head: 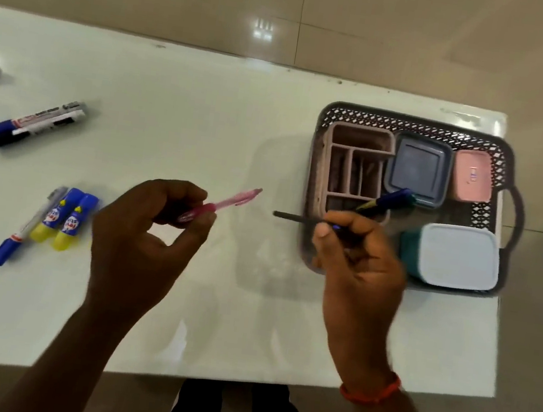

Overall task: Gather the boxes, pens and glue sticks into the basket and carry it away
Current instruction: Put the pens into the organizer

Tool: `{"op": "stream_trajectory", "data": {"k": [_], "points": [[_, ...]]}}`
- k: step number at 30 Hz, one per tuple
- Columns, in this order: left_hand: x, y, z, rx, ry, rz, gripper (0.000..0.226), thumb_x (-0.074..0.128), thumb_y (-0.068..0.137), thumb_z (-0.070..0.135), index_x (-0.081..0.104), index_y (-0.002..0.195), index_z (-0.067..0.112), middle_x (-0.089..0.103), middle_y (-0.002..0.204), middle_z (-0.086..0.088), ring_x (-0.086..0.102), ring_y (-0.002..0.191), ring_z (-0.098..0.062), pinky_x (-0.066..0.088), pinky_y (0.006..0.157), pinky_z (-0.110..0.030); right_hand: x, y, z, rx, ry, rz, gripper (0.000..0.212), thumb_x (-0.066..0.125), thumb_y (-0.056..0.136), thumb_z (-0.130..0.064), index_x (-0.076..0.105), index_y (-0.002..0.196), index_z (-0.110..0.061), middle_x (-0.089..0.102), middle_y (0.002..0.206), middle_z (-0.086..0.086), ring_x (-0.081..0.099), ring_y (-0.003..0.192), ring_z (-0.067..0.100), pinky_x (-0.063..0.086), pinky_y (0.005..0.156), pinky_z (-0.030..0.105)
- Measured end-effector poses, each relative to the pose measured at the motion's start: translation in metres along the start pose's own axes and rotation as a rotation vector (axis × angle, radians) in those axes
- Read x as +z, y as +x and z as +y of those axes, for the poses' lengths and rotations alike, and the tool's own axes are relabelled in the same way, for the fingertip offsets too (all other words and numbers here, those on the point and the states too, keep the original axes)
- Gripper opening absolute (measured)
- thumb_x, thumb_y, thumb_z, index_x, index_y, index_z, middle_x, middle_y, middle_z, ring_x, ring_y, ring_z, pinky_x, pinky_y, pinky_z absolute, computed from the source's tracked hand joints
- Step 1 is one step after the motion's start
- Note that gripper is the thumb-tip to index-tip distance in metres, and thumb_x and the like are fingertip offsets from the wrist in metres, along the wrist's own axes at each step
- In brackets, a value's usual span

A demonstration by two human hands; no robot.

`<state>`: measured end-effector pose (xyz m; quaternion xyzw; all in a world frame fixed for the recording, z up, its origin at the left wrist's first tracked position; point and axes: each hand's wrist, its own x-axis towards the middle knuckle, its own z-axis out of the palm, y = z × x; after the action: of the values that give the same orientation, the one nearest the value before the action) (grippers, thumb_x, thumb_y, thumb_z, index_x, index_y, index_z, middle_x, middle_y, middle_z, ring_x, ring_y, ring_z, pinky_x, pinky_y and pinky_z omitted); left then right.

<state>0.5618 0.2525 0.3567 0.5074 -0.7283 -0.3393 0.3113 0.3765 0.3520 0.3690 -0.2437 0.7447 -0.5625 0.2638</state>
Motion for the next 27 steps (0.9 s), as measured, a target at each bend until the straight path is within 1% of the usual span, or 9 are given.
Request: {"op": "stream_trajectory", "data": {"k": [2, 4, 6, 8, 12, 13, 18, 22, 27], "points": [[0.014, 0.004, 0.023, 0.046, -0.03, 0.002, 0.019, 0.082, 0.084, 0.015, 0.07, 0.099, 0.014, 0.069, 0.09, 0.008, 0.065, 0.083, 0.002, 0.042, 0.076, -0.007, -0.016, 0.011, -0.01, -0.047, 0.043, 0.095, 0.013, 0.07, 0.09, -0.015, 0.07, 0.103, -0.011, 0.073, 0.093, 0.01, 0.07, 0.081, 0.023, 0.06, 0.068, 0.036], [0.029, 0.006, 0.043, 0.091, -0.092, 0.016, 0.023, 0.081, 0.084, 0.013, 0.067, 0.102, 0.018, 0.071, 0.092, 0.007, 0.067, 0.083, 0.0, 0.043, 0.078, -0.009, -0.031, 0.022, -0.018, -0.116, 0.065, 0.182, 0.012, 0.068, 0.092, -0.01, 0.069, 0.104, -0.008, 0.072, 0.092, 0.016, 0.068, 0.075, 0.026, 0.058, 0.062, 0.031], [0.044, 0.008, 0.06, 0.124, -0.166, 0.031, 0.027, 0.08, 0.085, 0.011, 0.065, 0.106, 0.018, 0.072, 0.095, 0.004, 0.07, 0.085, -0.007, 0.048, 0.078, -0.014, -0.041, 0.03, -0.023, -0.193, 0.066, 0.234, 0.014, 0.067, 0.093, -0.008, 0.068, 0.107, -0.011, 0.071, 0.094, 0.016, 0.067, 0.072, 0.03, 0.056, 0.06, 0.027], [0.059, 0.011, 0.074, 0.135, -0.216, 0.034, 0.031, 0.079, 0.086, 0.009, 0.063, 0.111, 0.017, 0.072, 0.096, 0.004, 0.071, 0.086, -0.01, 0.051, 0.079, -0.018, -0.049, 0.036, -0.023, -0.259, 0.051, 0.253, 0.018, 0.066, 0.093, -0.007, 0.065, 0.11, -0.013, 0.071, 0.098, 0.016, 0.068, 0.076, 0.032, 0.058, 0.062, 0.028], [0.084, 0.018, 0.087, 0.165, -0.196, 0.0, 0.042, 0.08, 0.086, 0.009, 0.058, 0.122, 0.009, 0.071, 0.093, 0.006, 0.07, 0.085, -0.01, 0.051, 0.079, -0.017, -0.057, 0.047, -0.008, -0.34, -0.045, 0.202, 0.021, 0.066, 0.093, -0.012, 0.067, 0.111, -0.001, 0.071, 0.102, 0.015, 0.071, 0.087, 0.03, 0.061, 0.072, 0.045], [0.089, 0.02, 0.088, 0.18, -0.182, -0.011, 0.043, 0.08, 0.086, 0.009, 0.058, 0.123, 0.007, 0.071, 0.092, 0.004, 0.07, 0.085, -0.012, 0.052, 0.078, -0.018, -0.058, 0.05, -0.003, -0.352, -0.066, 0.179, 0.021, 0.066, 0.093, -0.014, 0.067, 0.111, -0.002, 0.072, 0.103, 0.013, 0.071, 0.09, 0.028, 0.061, 0.074, 0.046], [0.109, 0.026, 0.083, 0.226, -0.11, -0.053, 0.039, 0.079, 0.087, 0.01, 0.061, 0.122, 0.004, 0.072, 0.091, 0.001, 0.071, 0.086, -0.014, 0.058, 0.073, -0.035, -0.058, 0.052, 0.017, -0.322, -0.134, 0.117, 0.024, 0.07, 0.091, -0.011, 0.069, 0.114, -0.005, 0.072, 0.107, 0.006, 0.07, 0.101, 0.015, 0.056, 0.085, 0.024], [0.12, 0.025, 0.076, 0.177, -0.032, -0.092, 0.038, 0.079, 0.087, 0.016, 0.062, 0.121, 0.013, 0.073, 0.094, 0.006, 0.07, 0.085, -0.009, 0.054, 0.067, -0.027, -0.054, 0.051, 0.032, -0.261, -0.185, 0.064, 0.026, 0.071, 0.09, -0.01, 0.07, 0.115, -0.005, 0.071, 0.109, 0.0, 0.068, 0.099, 0.003, 0.053, 0.084, 0.013], [0.136, 0.021, 0.065, 0.213, 0.118, -0.208, 0.038, 0.078, 0.087, 0.018, 0.064, 0.122, 0.015, 0.073, 0.098, 0.006, 0.067, 0.077, -0.016, 0.046, 0.062, -0.026, -0.056, 0.054, 0.049, -0.308, -0.385, -0.011, 0.031, 0.071, 0.091, -0.015, 0.069, 0.121, -0.007, 0.073, 0.11, 0.005, 0.067, 0.098, 0.009, 0.056, 0.085, 0.019]]}}
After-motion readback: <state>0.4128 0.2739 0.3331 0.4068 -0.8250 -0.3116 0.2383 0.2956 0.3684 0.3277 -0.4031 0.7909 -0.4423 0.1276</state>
